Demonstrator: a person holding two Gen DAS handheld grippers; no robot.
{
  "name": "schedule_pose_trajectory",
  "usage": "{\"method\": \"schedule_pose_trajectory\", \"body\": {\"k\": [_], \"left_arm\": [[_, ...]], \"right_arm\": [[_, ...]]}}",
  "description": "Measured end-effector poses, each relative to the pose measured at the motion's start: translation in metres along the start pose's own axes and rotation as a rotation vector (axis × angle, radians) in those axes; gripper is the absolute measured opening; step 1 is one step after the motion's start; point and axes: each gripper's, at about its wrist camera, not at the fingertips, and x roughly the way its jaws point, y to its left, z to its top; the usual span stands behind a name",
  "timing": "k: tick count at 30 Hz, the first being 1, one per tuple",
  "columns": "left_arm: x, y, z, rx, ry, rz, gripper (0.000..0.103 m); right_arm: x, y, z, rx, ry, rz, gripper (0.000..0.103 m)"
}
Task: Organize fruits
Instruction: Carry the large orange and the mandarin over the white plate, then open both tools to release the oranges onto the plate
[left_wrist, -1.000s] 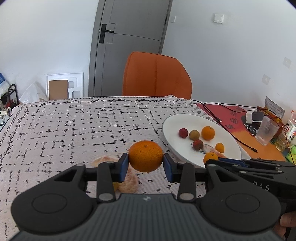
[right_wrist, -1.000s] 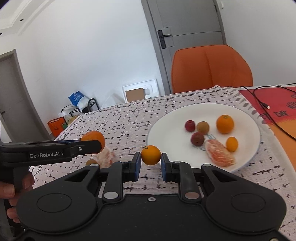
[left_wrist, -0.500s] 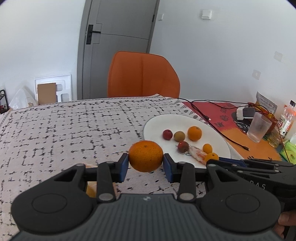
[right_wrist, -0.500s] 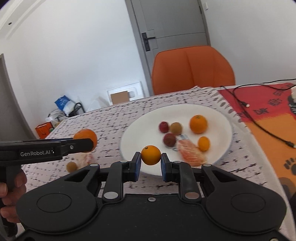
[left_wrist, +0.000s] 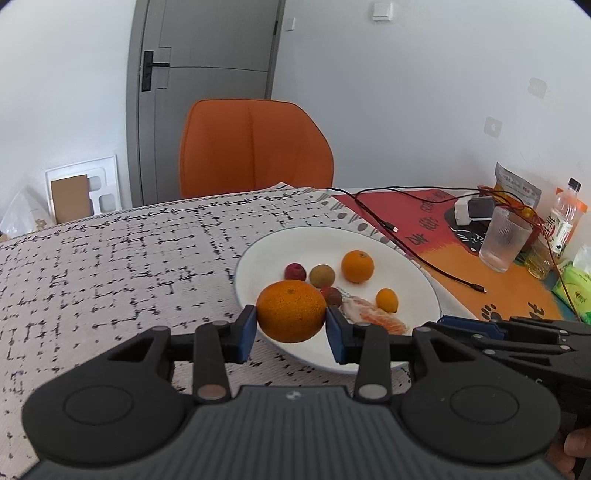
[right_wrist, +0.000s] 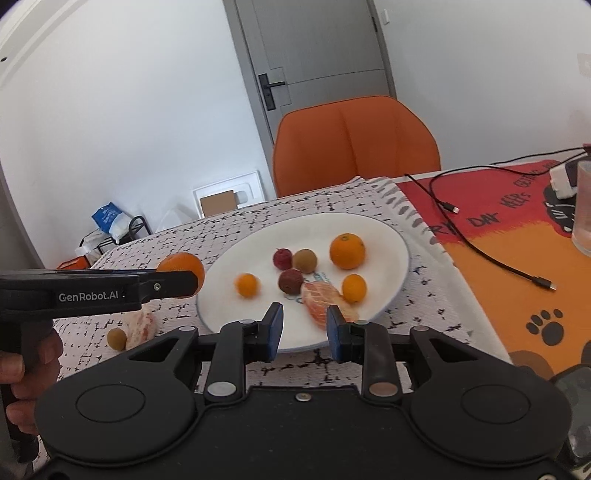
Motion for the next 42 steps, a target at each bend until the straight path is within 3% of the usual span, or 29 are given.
{"method": "schedule_pose_trajectory", "body": {"k": [19, 23, 32, 42], "left_arm": [[0.010, -0.026, 0.015, 0.045, -0.016, -0.036, 0.043], [0.007, -0.019, 0.015, 0.029, -0.010, -0.004, 0.051], [-0.012, 0.000, 0.011, 0.003, -0.038, 0.061, 0.078], [-0.034, 0.031, 0.008, -0.062, -0.066, 0.143, 0.087]], "right_arm": [[-0.009, -0.018, 0.001, 0.042, -0.014, -0.018, 0.028], [-0.007, -0.017, 0.001, 0.045, -0.013, -0.012, 0.028], [-0.004, -0.007, 0.000, 0.035, -0.015, 0.005, 0.039], [-0.001, 0.013, 0.001, 0.008, -0.015, 0.040, 0.053]]}}
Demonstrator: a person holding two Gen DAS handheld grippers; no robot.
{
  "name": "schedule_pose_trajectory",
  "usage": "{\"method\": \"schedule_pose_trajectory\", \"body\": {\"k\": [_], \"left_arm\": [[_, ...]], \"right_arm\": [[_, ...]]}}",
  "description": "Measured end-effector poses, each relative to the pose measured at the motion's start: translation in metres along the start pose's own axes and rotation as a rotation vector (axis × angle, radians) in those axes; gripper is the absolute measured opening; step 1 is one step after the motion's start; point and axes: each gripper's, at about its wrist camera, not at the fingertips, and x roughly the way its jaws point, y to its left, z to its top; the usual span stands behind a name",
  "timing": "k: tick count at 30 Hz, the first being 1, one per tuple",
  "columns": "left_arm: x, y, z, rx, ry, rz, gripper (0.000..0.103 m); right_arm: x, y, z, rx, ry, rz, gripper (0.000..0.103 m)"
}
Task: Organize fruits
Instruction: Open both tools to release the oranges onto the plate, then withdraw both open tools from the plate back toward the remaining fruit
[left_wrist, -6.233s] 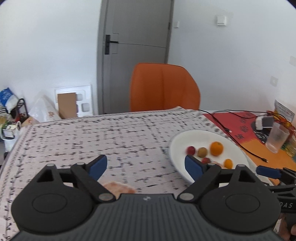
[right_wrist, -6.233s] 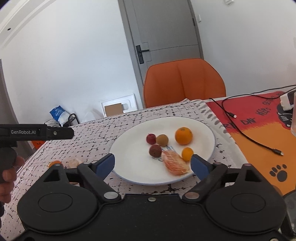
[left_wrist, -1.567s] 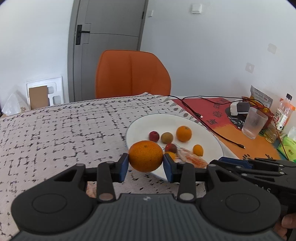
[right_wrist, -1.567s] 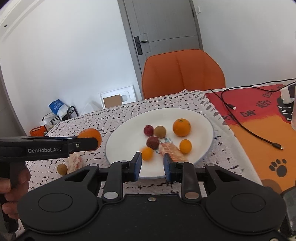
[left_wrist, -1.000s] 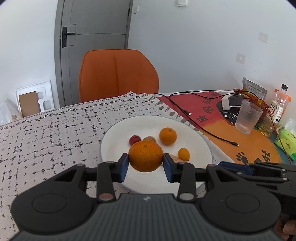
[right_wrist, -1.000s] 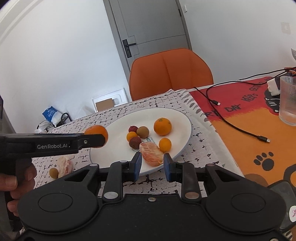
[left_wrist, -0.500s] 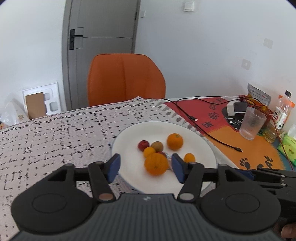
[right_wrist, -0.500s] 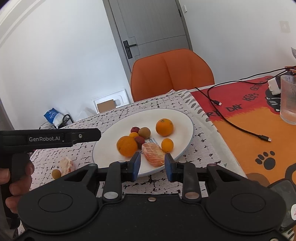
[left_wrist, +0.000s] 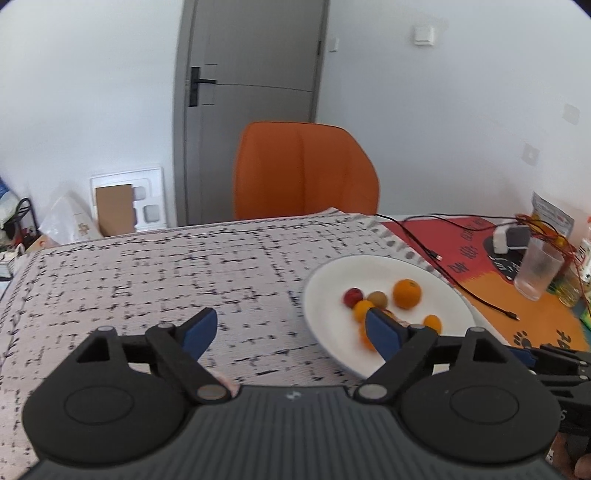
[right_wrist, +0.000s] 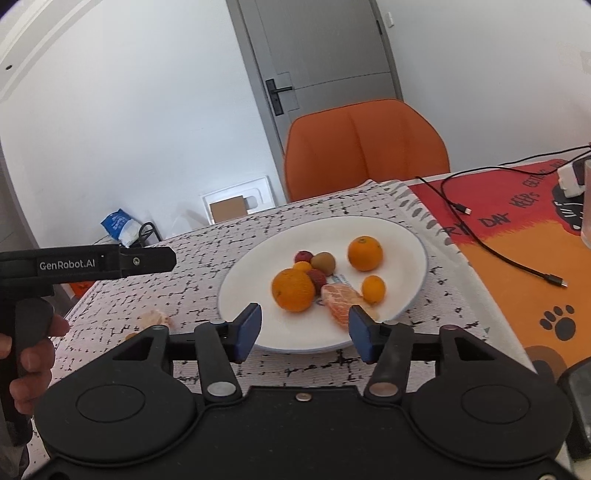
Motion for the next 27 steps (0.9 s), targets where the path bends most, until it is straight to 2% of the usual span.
{"method": "schedule_pose_trajectory", "body": {"k": [12, 21, 27], "left_arm": [[-0.008, 0.043, -0.012, -0.064, 0.018, 0.074, 0.087], [-0.013, 0.065, -0.028, -0.100, 0.044, 0.061, 0.087], [-0.006, 0.078, -0.045, -0.125, 0.092, 0.070, 0.082]], "right_arm": [[0.012, 0.025, -0.002, -0.033, 0.021, 0.045, 0.055], [0.021, 0.046, -0.005, -0.062, 0.040, 0.076, 0.055], [0.028, 0.061, -0.007, -0.089, 0.056, 0.096, 0.056]]}}
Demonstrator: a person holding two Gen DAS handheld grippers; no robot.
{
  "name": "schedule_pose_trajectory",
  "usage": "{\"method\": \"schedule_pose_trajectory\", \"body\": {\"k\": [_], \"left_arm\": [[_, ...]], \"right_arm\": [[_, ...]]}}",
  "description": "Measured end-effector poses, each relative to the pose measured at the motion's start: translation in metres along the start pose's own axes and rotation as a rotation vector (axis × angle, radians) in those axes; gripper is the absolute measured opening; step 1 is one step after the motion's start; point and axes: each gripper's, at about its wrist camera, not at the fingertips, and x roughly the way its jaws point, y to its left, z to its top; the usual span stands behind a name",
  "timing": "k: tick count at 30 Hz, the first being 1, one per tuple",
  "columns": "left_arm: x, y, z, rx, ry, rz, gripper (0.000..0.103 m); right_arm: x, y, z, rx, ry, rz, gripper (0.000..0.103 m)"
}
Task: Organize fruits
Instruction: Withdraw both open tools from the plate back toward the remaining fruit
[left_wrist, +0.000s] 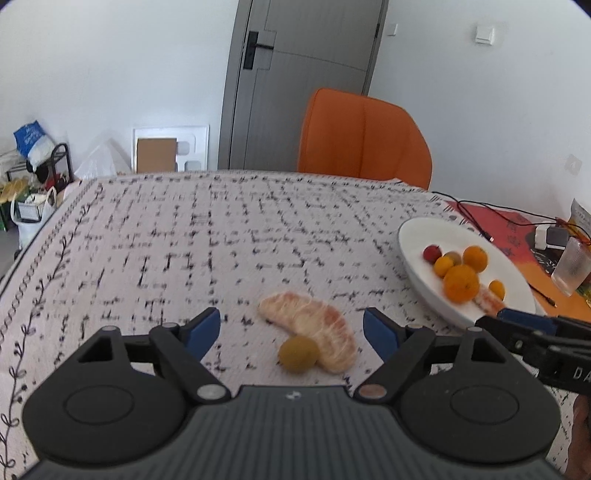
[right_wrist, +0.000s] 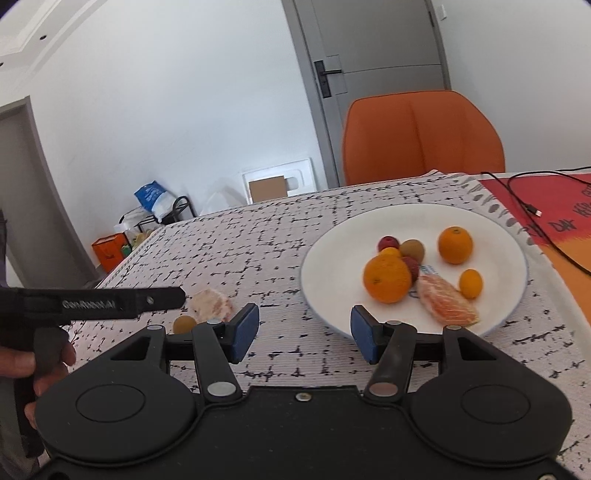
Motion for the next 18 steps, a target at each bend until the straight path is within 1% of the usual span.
{"method": "schedule_pose_trajectory", "body": {"k": [2, 6, 10, 13, 16, 17, 18], "left_arm": [[0.003, 0.003, -0.003, 0.000, 0.009, 0.004, 0.080], [0.008, 0.009, -0.008, -0.007, 0.032, 0.005, 0.069], [0.013, 0.012, -0.013, -0.013, 0.054, 0.008, 0.063], [0.018, 0.014, -0.016, -0.020, 0.065, -0.010, 0.059], [0.019, 0.012, -0.019, 0.004, 0.056, 0.001, 0.047], [0.019, 0.012, -0.019, 0.006, 0.054, -0.003, 0.037], [0.018, 0.014, -0.019, 0.001, 0.056, -0.008, 0.024]], "right_arm": [[0.002, 0.004, -0.001, -0.010, 0.006, 0.005, 0.056], [0.008, 0.011, -0.002, -0.022, 0.019, 0.015, 0.056], [0.013, 0.017, -0.003, -0.037, 0.030, 0.021, 0.056], [0.017, 0.020, -0.004, -0.047, 0.039, 0.023, 0.056], [0.021, 0.022, -0.005, -0.053, 0.050, 0.024, 0.056], [0.022, 0.023, -0.006, -0.055, 0.053, 0.025, 0.056], [0.023, 0.025, -0.006, -0.059, 0.056, 0.026, 0.056]]}}
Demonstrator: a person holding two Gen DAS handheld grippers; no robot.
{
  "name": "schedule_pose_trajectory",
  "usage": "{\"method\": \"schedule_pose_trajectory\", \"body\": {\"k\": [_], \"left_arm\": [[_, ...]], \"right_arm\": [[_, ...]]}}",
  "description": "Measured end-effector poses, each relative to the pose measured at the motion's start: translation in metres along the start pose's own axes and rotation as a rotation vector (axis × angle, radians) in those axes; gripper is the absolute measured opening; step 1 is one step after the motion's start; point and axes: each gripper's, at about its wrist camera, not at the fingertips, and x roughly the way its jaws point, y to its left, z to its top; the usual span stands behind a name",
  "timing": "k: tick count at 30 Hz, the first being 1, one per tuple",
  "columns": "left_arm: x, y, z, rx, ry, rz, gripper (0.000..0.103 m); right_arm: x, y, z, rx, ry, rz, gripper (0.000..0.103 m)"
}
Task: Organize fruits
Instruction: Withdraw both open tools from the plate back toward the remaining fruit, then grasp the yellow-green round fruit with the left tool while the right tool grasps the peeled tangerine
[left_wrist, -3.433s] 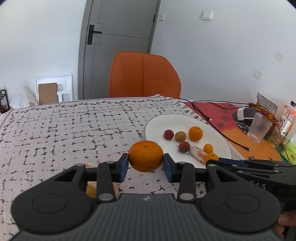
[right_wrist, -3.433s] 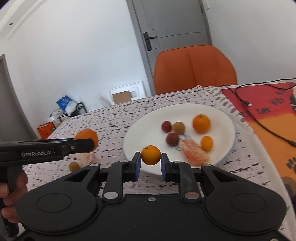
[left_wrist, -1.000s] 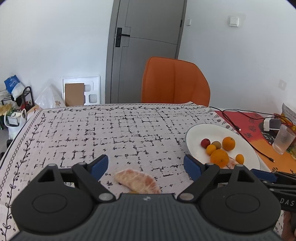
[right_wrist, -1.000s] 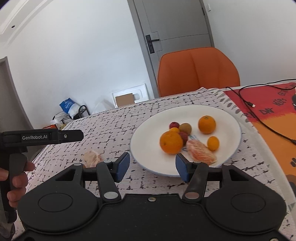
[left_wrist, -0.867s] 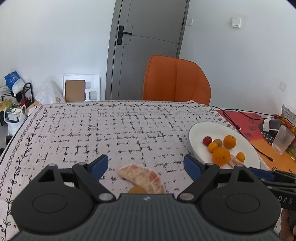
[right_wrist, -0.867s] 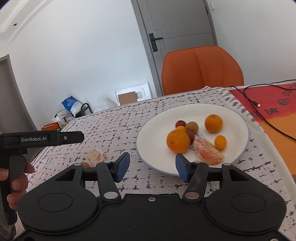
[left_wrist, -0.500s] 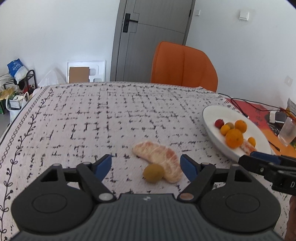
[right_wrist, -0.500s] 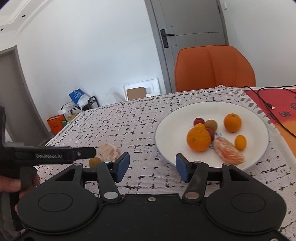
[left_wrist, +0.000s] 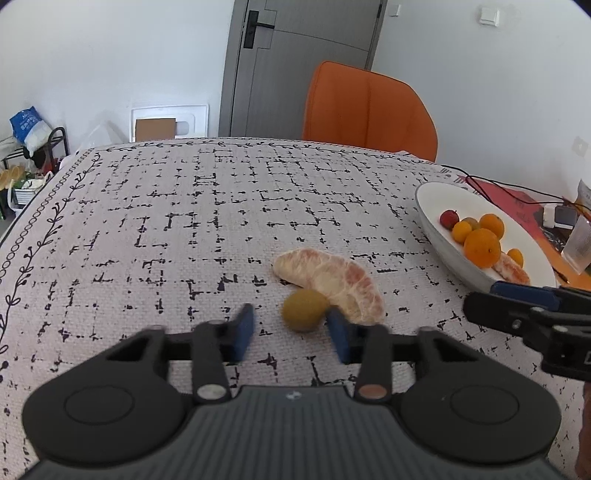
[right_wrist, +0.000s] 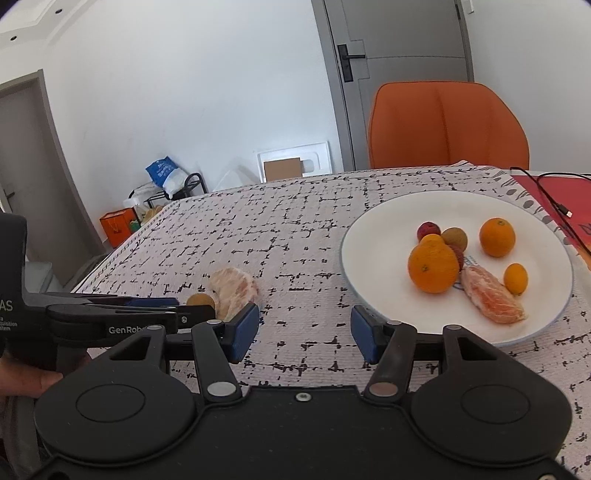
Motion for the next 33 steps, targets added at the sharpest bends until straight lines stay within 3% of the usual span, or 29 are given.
{"method": "schedule_pose_trajectory", "body": {"k": [33], "left_arm": [[-0.043, 0.064, -0.009, -0.114, -0.056, 0.072, 0.024]], "right_arm": [[0.065, 0.044, 0.010, -0.121, 0.090, 0.024, 0.053]]}}
